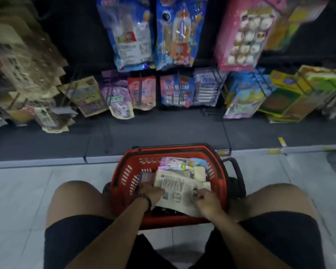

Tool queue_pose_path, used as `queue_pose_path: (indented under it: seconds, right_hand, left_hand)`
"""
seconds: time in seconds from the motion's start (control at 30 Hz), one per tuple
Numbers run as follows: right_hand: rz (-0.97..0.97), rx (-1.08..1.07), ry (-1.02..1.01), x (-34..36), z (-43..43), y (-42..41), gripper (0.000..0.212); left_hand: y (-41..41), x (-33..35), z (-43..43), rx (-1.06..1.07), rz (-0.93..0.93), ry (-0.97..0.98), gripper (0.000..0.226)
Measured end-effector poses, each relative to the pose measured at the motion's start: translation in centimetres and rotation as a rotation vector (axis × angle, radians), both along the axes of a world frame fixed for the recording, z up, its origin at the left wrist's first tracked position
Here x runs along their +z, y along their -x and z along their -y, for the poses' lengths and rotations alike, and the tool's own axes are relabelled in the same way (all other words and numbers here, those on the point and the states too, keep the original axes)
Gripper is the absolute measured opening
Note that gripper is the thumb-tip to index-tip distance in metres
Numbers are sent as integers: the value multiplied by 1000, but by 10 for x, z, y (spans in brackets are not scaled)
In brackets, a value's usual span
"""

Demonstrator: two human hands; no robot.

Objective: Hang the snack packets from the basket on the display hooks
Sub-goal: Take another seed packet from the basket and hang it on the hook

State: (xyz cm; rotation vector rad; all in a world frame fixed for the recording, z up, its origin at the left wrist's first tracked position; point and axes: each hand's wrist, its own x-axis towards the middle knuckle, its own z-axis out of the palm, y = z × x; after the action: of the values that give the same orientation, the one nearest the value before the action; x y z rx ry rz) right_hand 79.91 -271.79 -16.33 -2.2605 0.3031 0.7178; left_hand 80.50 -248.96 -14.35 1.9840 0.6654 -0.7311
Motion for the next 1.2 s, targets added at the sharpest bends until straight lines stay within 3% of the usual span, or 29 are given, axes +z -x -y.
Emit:
queue_pose_path:
  seconds: [0.13,0.23,0.33,0.47,0.57,0.7,0.87,0.93,1.03,1.1,1.2]
  right_hand:
    - [-40,169,-75,0,-2,2,27]
    - [-38,248,-19,-1,-3,13,27]
    - [-40,296,25,-1,-10,14,30]
    - [-34,325,106,4,-11,14,30]
    - [-50,282,105,6,-9,14,31]
    - [-18,193,75,10,-14,19,35]
    - [216,-230,36,23,-16,17,27]
    - [193,-423,-82,29,-14,17,35]
    - [-25,-762,-551,42,-13,14,34]
    - [-176,-794,-856,56,-12,6,38]
    - [-93,-753,-1090,76,-16,-18,49]
  left_hand:
    - [0,-21,12,214,-61,75,33]
    - [9,-32,13,301,-44,107,45]
    - [8,-35,10,364,-45,153,32]
    - [7,-39,10,422,-133,368,40]
    - [13,-42,14,419,-169,444,37]
    - [21,-35,21,475,-3,451,39]
    - [32,-14,15,688,115,586,47]
    - [36,-3,12,715,169,666,44]
    - [39,12,14,724,259,788,43]
    - [42,24,18,717,295,872,51]
    - [49,43,26,639,336,947,74]
